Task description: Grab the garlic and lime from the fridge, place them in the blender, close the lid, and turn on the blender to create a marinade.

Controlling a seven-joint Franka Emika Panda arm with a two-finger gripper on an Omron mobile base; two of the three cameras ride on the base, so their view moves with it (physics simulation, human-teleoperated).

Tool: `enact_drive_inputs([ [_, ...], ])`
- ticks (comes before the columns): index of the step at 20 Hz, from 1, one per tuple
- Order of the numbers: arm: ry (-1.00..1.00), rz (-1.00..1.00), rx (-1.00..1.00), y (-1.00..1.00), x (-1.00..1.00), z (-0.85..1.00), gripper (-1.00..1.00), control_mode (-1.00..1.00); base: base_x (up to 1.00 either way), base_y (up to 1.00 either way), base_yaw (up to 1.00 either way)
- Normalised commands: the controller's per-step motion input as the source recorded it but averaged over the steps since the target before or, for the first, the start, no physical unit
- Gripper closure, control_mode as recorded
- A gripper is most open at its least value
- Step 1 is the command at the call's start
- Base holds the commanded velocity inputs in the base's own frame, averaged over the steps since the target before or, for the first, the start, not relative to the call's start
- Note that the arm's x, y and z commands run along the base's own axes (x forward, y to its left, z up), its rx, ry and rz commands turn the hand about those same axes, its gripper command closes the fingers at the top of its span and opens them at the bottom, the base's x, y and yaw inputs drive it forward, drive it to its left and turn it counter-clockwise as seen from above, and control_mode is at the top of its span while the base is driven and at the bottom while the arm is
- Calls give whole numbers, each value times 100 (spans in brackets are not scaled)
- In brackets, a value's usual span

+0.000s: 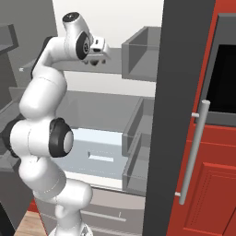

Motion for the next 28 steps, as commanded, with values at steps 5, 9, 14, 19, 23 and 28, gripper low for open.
enact_drive_inputs([
  [5, 1, 0, 0, -1, 1, -35, -100, -100, 0, 0, 0],
  [9, 0, 0, 1, -5, -45, -21, -100, -100, 0, 0, 0],
  [14, 0, 0, 0, 0, 6, -2, -100, -100, 0, 0, 0],
  [19, 0, 0, 0, 0, 13, -26, 100, -100, 0, 0, 0],
  [23, 0, 0, 0, 0, 0, -35, 100, -100, 0, 0, 0],
  [28, 0, 0, 0, 0, -2, -1, 100, -100, 0, 0, 0],
])
